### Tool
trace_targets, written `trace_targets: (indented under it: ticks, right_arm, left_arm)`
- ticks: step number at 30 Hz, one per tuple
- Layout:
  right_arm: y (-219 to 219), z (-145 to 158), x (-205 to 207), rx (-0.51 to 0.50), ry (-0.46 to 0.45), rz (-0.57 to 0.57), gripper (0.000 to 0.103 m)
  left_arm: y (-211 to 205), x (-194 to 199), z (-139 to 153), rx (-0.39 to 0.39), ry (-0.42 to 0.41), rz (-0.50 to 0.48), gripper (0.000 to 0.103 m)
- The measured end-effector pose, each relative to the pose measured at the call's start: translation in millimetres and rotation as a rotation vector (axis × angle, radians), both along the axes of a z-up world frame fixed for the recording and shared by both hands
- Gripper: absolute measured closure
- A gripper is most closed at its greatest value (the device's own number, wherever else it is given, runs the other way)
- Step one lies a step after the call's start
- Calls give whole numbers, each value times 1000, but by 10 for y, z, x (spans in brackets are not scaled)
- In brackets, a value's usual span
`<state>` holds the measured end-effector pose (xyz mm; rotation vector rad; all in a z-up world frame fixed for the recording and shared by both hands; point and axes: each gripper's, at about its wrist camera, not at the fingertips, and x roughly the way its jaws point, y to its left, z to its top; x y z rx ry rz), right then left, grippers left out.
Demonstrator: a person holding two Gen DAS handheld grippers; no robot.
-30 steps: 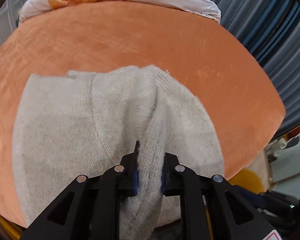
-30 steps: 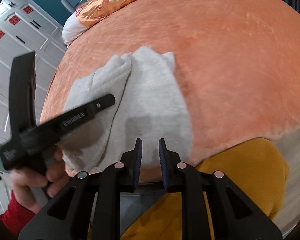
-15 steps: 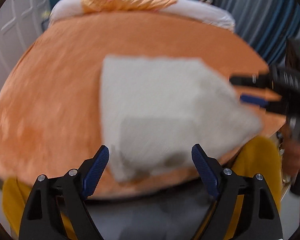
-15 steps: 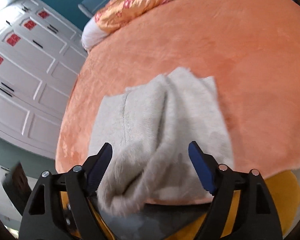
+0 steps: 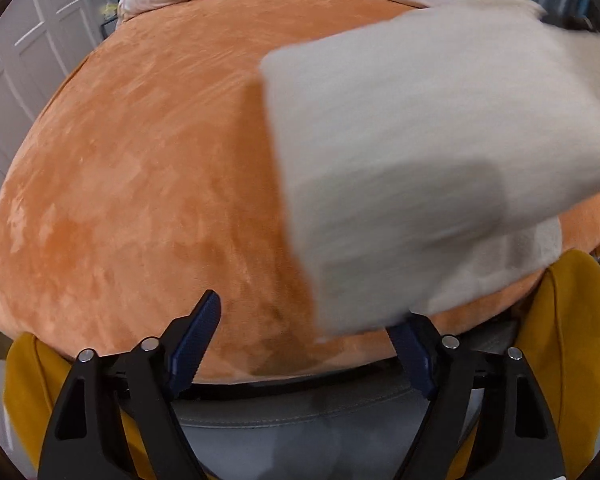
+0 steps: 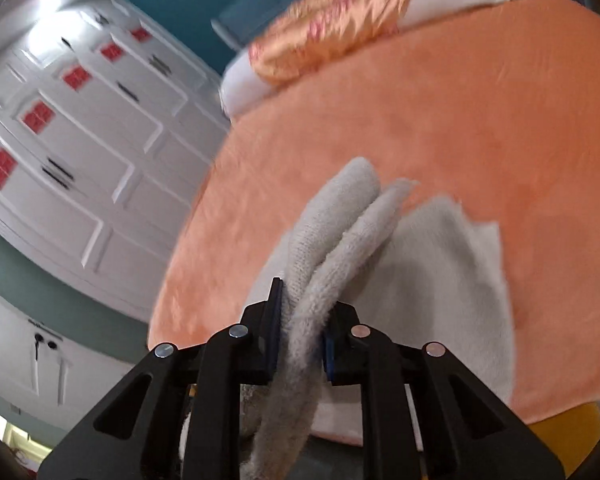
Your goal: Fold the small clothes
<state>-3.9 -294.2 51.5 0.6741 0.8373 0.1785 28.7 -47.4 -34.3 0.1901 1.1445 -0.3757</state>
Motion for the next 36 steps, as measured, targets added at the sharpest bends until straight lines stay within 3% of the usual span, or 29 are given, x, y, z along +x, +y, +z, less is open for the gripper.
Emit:
trace_targets:
  ticks: [1,4,6,10,14,18,20,22,24,26,28,30,32,33,34,36]
  right_arm:
    - [-92,-140,4,-14,43,-23,87]
    - [-328,-989,78,-85,327,-57,86]
    - [-336,-1024,-13,-63,297,-73,80]
    - [-282,-644,-179,-118,225,-91,76]
    - [-125,-377,-380,-138,179,-19,66]
    - [-7,-503,-492,-127,197,37,54]
    - [16,-616,-458,-158,239,43,57]
    - [97,-685,-430,-144,261,55,78]
    - [119,-516,-479,-121,189,65,87]
    - [65,-201,-603,-73,68,56,88]
    - [-31,-48,-718,-16,5,33,89]
    - [-133,-227,-749,-37,59,-4,89]
    - [-154,-741,-688,-160,245,-18,89]
    - [-127,-974,-668,-168,317,-8,89]
    - [-104,-1135,-691,-137,340,-6,89]
    - [-115,-1133,-759,-100,317,-32,88]
  left_arm:
    - [16,38,-35,-4,15,10,30]
    - [25,130,-100,-36,55,23,33]
    - [-31,129,-96,-11,38,5,33]
    - [-55,59,6,-8,21,-16,36]
    - [-25,-50,286,-97,33,-50,36]
    - [-35,-95,575,-201,-18,-40,34]
    - [-75,-44,606,-234,-11,-28,33]
    - [-103,91,525,-236,21,1,33]
    - [-125,191,450,-217,35,27,33]
    - [-97,260,435,-223,45,49,33]
    - [-72,212,442,-232,45,60,33]
    - [-88,209,380,-202,58,55,30]
    - [-119,234,227,-142,89,38,30]
    - [-171,235,83,-102,113,23,30]
    - [-198,226,8,-81,128,23,30]
    - [-210,219,-119,-62,154,38,30]
